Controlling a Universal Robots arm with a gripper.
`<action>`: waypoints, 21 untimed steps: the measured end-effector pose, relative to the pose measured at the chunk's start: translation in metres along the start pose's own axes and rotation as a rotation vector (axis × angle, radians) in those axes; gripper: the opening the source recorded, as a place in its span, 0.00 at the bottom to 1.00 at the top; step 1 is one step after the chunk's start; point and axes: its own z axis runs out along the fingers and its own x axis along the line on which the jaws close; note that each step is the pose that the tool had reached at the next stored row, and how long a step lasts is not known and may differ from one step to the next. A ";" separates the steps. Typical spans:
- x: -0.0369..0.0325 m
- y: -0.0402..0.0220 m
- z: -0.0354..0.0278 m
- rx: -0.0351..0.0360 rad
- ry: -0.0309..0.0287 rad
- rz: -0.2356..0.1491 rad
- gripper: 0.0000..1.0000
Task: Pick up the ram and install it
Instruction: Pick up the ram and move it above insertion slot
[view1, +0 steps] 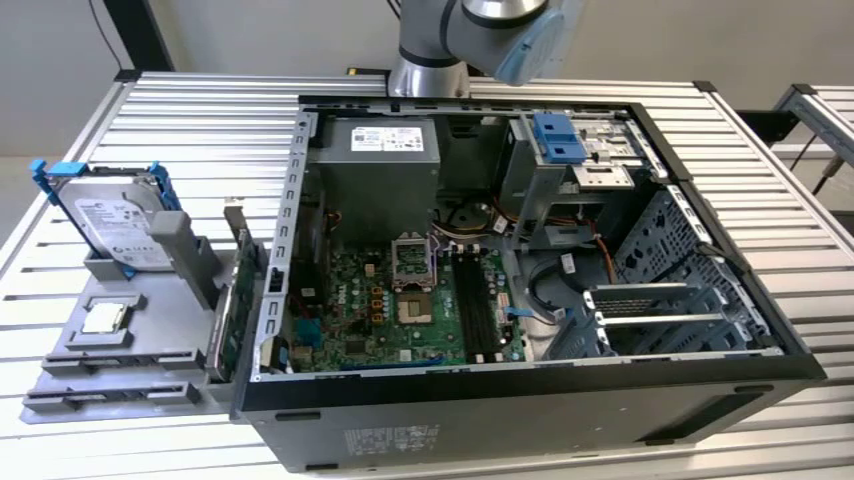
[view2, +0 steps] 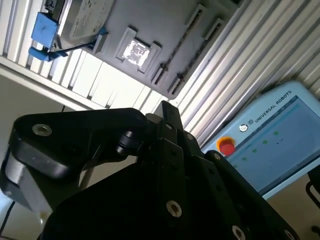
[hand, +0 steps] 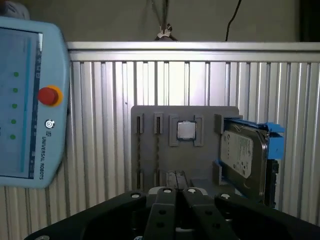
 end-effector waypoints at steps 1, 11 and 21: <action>0.0007 0.0000 0.0002 -0.0001 0.0001 0.000 0.00; 0.0089 -0.0041 0.0028 -0.0001 -0.0011 0.000 0.00; 0.0091 -0.0042 0.0028 -0.0002 -0.0011 -0.002 1.00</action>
